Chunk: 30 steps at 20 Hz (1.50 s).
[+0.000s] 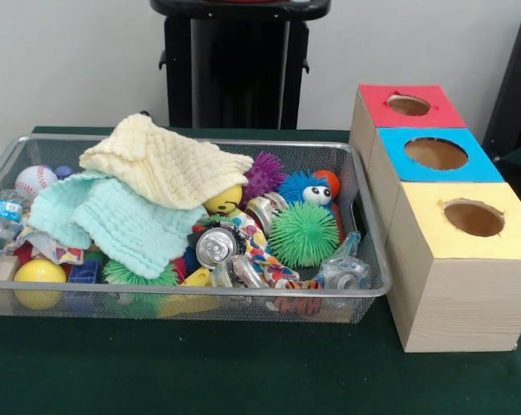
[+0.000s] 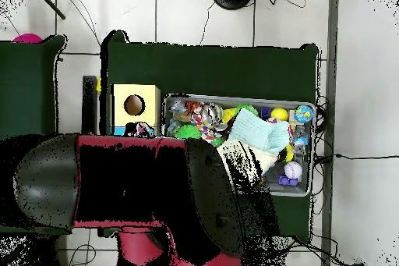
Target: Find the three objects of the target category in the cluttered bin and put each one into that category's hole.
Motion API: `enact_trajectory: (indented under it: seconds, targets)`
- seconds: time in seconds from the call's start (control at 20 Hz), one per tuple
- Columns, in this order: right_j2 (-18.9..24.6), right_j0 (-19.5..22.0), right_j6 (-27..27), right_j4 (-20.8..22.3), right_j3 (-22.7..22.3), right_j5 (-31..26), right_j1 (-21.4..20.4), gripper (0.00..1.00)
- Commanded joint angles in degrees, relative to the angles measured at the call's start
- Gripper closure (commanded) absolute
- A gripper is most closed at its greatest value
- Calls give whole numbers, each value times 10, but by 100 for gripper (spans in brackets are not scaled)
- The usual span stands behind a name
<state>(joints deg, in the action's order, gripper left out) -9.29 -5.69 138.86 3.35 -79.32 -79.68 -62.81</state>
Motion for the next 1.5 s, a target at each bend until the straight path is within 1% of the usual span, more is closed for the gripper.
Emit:
enact_trajectory:
  seconds: [0.05,0.1,0.2,0.4,0.6,0.8,0.95,1.2,1.5]
  targets:
    - [39,9,18,-8,50,-89,-9,100]
    - [38,8,16,-3,54,-92,-7,100]
    - [37,7,11,3,45,-78,-1,100]
    - [29,-1,11,24,-6,-8,27,100]
    - [27,-7,18,38,-55,85,53,100]
    - [26,-11,22,54,-79,158,83,100]
    - [22,-15,25,63,-92,210,95,100]
    - [13,-23,30,69,-99,244,109,100]
    - [9,-28,20,81,-92,245,124,100]
